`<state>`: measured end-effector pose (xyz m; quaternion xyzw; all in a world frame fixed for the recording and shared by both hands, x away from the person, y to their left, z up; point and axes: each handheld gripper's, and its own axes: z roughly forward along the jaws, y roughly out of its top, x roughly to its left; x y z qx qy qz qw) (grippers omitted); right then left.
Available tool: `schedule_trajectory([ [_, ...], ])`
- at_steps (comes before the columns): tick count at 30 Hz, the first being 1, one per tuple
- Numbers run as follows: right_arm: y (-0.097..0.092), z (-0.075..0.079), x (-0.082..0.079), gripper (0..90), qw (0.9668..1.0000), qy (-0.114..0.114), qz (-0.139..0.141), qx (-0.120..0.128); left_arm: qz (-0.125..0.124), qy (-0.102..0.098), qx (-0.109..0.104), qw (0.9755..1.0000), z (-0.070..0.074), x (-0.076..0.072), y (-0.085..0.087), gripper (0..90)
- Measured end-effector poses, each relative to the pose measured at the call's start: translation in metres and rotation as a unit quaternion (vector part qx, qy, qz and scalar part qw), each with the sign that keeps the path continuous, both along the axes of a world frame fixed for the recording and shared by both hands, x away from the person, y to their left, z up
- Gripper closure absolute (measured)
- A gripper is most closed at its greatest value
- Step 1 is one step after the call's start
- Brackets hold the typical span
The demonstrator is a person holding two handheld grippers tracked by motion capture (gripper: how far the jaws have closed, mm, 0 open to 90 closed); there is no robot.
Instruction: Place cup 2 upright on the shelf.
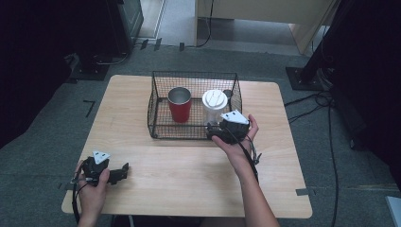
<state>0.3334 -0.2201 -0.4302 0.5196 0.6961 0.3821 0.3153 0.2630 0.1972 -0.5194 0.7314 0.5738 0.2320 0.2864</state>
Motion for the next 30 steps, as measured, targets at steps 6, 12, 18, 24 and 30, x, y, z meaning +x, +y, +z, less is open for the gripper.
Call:
schedule_trajectory([
  [6,-0.008,-0.004,-0.012,2.6,1.0000,-0.003,0.005,0.003,0.001,-0.001,-0.001,1.0000,0.000,0.000,0.000,0.0],
  [12,-0.018,-0.008,-0.022,2.6,0.9999,-0.007,0.003,0.007,0.001,-0.001,-0.001,1.0000,0.000,0.000,0.000,0.0],
  [18,-0.031,-0.012,-0.029,2.6,0.9999,-0.010,-0.007,0.011,0.001,-0.001,-0.001,1.0000,0.000,0.000,0.000,0.0],
  [24,-0.047,-0.015,-0.036,2.6,0.9995,-0.008,-0.024,0.017,0.001,-0.001,-0.001,1.0000,0.000,0.000,0.000,0.0],
  [30,-0.061,-0.022,-0.044,2.6,0.9990,-0.003,-0.041,0.020,0.001,-0.001,-0.001,1.0000,0.000,0.000,0.000,0.0],
])
